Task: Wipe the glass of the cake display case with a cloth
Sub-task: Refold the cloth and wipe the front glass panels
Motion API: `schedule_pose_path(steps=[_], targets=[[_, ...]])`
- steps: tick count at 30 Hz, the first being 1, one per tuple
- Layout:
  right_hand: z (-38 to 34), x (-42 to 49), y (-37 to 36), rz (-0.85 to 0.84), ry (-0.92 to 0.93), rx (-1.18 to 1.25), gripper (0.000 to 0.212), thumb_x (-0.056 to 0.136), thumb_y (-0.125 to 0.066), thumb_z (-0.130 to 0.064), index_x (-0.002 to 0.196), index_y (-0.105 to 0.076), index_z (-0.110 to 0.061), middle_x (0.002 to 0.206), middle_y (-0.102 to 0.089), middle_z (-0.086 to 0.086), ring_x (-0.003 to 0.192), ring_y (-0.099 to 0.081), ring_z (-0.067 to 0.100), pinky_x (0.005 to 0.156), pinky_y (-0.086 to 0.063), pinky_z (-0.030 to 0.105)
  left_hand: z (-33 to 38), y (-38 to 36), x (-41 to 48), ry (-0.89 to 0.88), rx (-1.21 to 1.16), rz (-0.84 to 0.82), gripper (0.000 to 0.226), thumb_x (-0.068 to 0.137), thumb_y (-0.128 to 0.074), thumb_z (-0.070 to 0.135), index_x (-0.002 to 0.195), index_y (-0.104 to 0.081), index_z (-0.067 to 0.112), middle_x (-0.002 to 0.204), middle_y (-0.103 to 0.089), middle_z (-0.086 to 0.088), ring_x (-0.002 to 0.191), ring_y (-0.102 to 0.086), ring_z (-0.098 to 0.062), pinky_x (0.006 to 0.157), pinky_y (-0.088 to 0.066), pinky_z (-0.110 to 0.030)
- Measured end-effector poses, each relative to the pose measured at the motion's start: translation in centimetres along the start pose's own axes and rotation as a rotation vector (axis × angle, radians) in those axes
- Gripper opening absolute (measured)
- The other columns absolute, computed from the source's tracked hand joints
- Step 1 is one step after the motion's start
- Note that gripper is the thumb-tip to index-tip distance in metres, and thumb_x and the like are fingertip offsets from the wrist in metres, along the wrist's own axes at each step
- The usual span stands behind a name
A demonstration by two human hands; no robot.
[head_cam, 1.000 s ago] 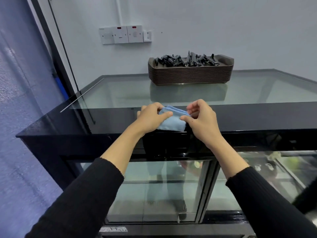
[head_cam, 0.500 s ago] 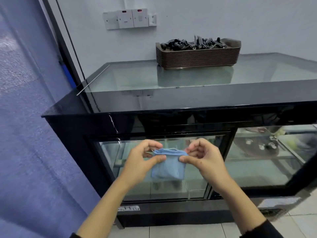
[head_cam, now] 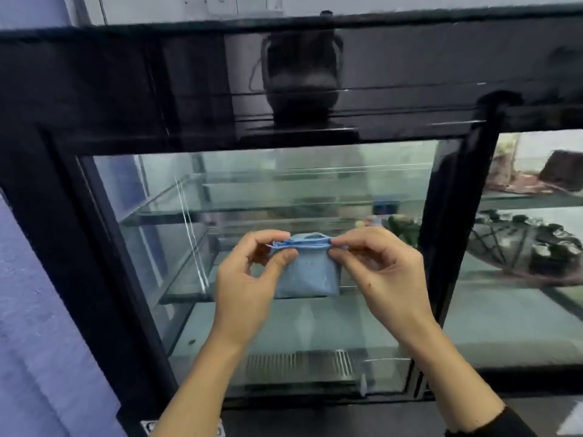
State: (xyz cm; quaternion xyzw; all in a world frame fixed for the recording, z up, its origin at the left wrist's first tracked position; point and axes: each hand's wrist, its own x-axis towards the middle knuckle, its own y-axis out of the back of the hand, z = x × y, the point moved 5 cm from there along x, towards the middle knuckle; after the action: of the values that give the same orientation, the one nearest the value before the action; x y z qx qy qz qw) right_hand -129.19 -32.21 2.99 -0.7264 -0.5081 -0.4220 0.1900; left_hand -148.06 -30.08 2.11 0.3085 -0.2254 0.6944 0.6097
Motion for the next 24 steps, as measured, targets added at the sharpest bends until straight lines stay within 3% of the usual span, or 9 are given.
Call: schedule_pose_path(steps=[2,7,10,12,14,17,20,22,24], targets=[[1.6,-1.5,-0.7,0.058,0.096,-0.094,0.013,0.078,-0.078,-0.003,0.086,-0.075,-0.013,0.085,-0.072,-0.005,0.083,-0.068,0.013,0.08,-0.053,0.03,-1.7,-0.3,-0.7,-0.095,0.02,0.038,0.03,0.08,-0.076,0.01,0.093,-0.068,0.036,0.09,-0.071,0.01,0.082,-0.063,-0.012,0.077,-0.051,-0.024],[4.1,-3.0,-1.6,0.118,0.17,-0.225,0.014,0.072,-0.081,-0.014,0.077,-0.07,-0.02,0.069,-0.056,-0.024,0.073,-0.051,0.002,0.071,-0.037,0.01,-4.2,-0.2,-1.4,-0.35,0.1,0.054,0.03,0.078,-0.078,0.007,0.096,-0.065,0.026,0.09,-0.068,0.001,0.075,-0.06,-0.017,0.071,-0.051,-0.034],[4.3,-3.2,-1.9,0.134,0.222,-0.27,0.013,0.072,-0.08,-0.018,0.077,-0.068,-0.021,0.07,-0.054,-0.025,0.072,-0.044,0.001,0.073,-0.035,0.019,-4.4,0.1,-2.1,-0.554,0.262,0.12,0.028,0.075,-0.079,0.004,0.097,-0.063,0.012,0.097,-0.058,0.001,0.082,-0.053,-0.011,0.072,-0.045,-0.025],[4.4,-3.4,-2.1,0.177,0.251,-0.307,0.012,0.073,-0.079,-0.02,0.076,-0.068,-0.022,0.074,-0.056,-0.017,0.077,-0.044,0.004,0.076,-0.038,0.029,-3.9,-0.3,-2.8,-0.769,0.432,0.159,0.017,0.077,-0.075,-0.002,0.088,-0.063,0.004,0.098,-0.054,0.0,0.088,-0.054,-0.019,0.078,-0.047,-0.034],[4.7,-3.5,-2.3,0.199,0.26,-0.29,0.008,0.075,-0.078,-0.02,0.077,-0.07,-0.021,0.077,-0.06,-0.007,0.079,-0.05,0.011,0.075,-0.04,0.029,-3.9,-1.5,-3.8,-0.888,0.587,0.155,0.01,0.085,-0.062,-0.004,0.087,-0.07,0.001,0.098,-0.062,-0.008,0.09,-0.059,-0.028,0.081,-0.047,-0.041],[5.2,-4.9,-2.0,0.202,0.3,-0.16,0.006,0.085,-0.072,-0.019,0.091,-0.075,-0.017,0.09,-0.063,-0.003,0.089,-0.056,0.009,0.079,-0.042,0.02,-5.1,-4.0,-5.7,-0.825,0.706,0.089,0.033,0.094,-0.047,0.006,0.119,-0.068,0.0,0.13,-0.062,-0.019,0.115,-0.061,-0.033,0.098,-0.044,-0.035],[7.3,-7.6,-0.8,0.258,0.352,-0.141,0.022,0.095,-0.06,-0.028,0.112,-0.071,-0.019,0.115,-0.055,-0.011,0.11,-0.053,0.012,0.091,-0.05,0.039,-7.0,-5.9,-7.0,-0.708,0.812,0.009,0.046,0.102,-0.041,0.029,0.146,-0.044,0.015,0.158,-0.03,-0.011,0.146,-0.03,-0.027,0.12,-0.023,-0.039],[8.7,-8.5,0.5,0.323,0.366,-0.202,0.028,0.098,-0.054,-0.032,0.119,-0.067,-0.02,0.129,-0.048,-0.014,0.117,-0.05,0.017,0.088,-0.051,0.05,-7.6,-6.2,-6.8,-0.735,0.97,-0.008,0.052,0.103,-0.036,0.04,0.152,-0.034,0.022,0.162,-0.022,-0.009,0.15,-0.019,-0.026,0.121,-0.017,-0.043],[9.2,-7.9,2.2,0.386,0.421,-0.383,0.034,0.098,-0.051,-0.031,0.125,-0.064,-0.014,0.138,-0.048,-0.001,0.127,-0.046,0.02,0.099,-0.043,0.053,-7.5,-5.3,-5.3,-0.762,1.072,0.013,0.053,0.104,-0.035,0.04,0.153,-0.029,0.022,0.162,-0.019,-0.01,0.15,-0.016,-0.027,0.121,-0.016,-0.047]])
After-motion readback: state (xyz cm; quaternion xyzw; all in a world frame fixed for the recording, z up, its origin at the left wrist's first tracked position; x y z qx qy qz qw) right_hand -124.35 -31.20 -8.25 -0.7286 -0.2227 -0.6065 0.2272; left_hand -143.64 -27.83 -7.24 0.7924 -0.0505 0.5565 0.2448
